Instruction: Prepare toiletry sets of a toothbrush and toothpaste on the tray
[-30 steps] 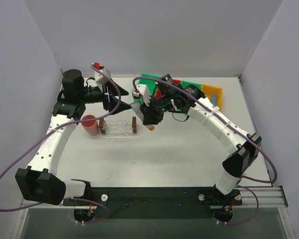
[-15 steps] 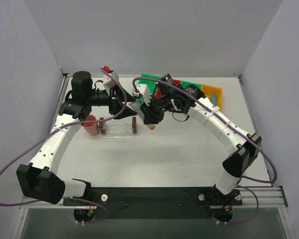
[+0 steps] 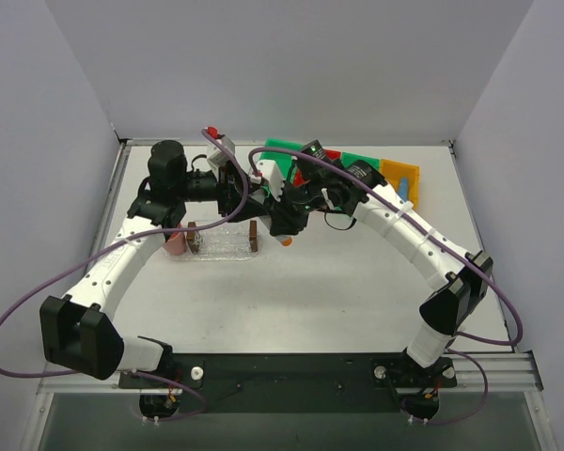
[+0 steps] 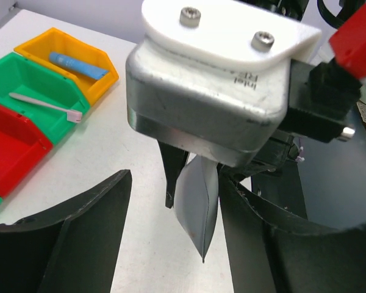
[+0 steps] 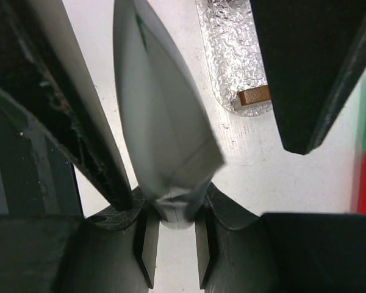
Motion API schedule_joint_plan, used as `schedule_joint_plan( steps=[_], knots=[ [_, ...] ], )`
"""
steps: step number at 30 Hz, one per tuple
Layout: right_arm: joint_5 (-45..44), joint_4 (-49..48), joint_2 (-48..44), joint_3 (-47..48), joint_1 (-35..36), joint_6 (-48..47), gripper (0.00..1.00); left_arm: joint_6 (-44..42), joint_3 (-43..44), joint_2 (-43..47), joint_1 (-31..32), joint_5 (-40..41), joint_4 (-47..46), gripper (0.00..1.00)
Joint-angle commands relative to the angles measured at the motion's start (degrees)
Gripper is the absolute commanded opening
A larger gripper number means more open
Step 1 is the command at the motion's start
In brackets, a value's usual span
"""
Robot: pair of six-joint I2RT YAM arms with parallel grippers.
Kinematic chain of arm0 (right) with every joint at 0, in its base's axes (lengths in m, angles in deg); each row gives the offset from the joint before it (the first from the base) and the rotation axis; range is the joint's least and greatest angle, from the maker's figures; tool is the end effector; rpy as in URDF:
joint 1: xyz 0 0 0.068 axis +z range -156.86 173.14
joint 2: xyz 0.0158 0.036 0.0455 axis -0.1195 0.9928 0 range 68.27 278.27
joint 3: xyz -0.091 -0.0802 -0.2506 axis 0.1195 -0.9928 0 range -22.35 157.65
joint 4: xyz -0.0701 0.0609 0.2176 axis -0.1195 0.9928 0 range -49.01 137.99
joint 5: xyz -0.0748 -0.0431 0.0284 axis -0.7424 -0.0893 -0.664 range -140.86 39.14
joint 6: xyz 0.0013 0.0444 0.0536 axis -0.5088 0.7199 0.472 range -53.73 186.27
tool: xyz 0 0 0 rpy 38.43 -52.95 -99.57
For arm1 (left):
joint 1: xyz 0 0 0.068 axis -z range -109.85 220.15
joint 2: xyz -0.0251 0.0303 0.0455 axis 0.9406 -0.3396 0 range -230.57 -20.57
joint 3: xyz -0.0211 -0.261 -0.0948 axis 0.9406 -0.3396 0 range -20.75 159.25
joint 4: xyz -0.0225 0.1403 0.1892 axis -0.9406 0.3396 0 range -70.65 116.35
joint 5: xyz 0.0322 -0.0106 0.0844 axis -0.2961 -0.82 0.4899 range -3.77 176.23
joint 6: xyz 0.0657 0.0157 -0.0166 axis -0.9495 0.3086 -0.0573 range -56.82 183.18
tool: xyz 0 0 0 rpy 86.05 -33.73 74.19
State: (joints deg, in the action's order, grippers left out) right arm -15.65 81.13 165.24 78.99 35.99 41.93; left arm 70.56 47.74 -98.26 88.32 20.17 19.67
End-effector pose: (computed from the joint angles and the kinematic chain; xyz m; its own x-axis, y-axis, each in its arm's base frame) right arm 0.2441 0.2711 0.3874 -0.0202 -0.4780 -0.8781 -0.9954 0.0922 -0.0273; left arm 0.2529 -0.1374 0.3855 -0.2822 0.0377 -0.9586 0.9546 0.1102 -0.2767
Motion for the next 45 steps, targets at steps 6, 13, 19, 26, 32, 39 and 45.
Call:
schedule_joint_plan(
  steps=[6, 13, 19, 26, 32, 39, 45],
  knots=[
    [0.9, -0.3, -1.4, 1.0, 0.6, -0.6, 0.0, 3.2, 0.5, 1.3, 0.0, 0.5, -7.0, 0.59],
    [0.5, -0.4, -1.7, 0.6, 0.6, -0.7, 0.0, 1.2, 0.2, 1.5, -0.1, 0.1, -4.7, 0.34],
    [-0.5, -0.3, -1.5, 1.3, 0.6, -0.1, 0.05, -1.6, 2.1, 0.5, -0.3, -0.2, -0.8, 0.0],
    [-4.4, -0.4, -2.1, 1.0, 0.2, 1.6, 0.47, -7.0, 4.7, 1.2, -5.9, -0.2, 10.0, 0.0],
    [-6.5, -0.9, -3.9, -0.9, -1.7, 2.9, 0.63, -17.2, 5.6, 3.7, -8.9, 2.6, 18.6, 0.0],
    [-6.8, -1.1, -8.1, -5.8, -6.0, 3.3, 0.64, -21.8, 3.1, 4.7, -8.9, 9.1, 16.1, 0.0],
    [-7.1, -1.2, -12.9, -11.5, -10.5, 2.9, 0.64, -27.3, 4.0, 1.8, -8.7, 14.2, 19.5, 0.0]
  ],
)
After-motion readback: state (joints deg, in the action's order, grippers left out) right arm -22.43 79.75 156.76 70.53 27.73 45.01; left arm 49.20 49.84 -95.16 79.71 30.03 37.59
